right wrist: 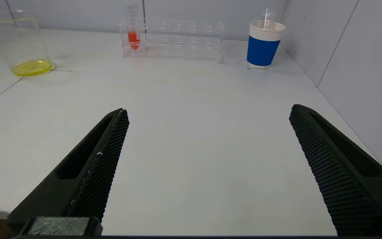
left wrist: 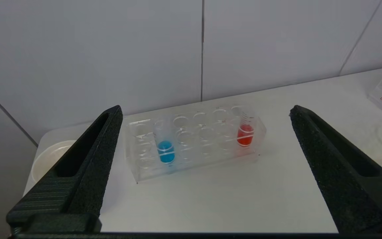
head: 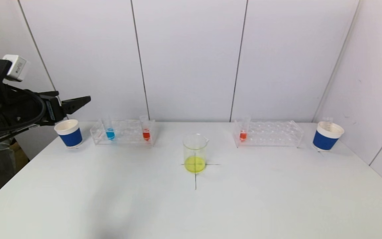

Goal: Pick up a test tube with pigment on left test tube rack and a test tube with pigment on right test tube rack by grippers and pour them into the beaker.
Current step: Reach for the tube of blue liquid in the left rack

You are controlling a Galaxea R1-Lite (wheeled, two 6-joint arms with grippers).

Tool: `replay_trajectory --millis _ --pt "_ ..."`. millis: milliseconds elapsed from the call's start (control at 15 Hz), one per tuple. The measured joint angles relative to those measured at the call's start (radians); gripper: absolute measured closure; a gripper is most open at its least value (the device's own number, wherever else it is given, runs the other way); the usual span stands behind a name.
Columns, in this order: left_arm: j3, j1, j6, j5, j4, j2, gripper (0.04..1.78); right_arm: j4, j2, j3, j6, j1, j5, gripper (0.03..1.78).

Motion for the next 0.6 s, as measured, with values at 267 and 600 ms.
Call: replay_trajectory --millis 267,600 --pt "0.004 0.019 0.002 -0.022 -0.17 0.167 0.06 0.0 0.0 0.0 0.0 0.0 0.0 0.05" --pt "0.0 0.02 0.006 -0.022 -0.314 0.33 0.06 0.0 0.0 0.0 0.0 0.0 0.0 0.05"
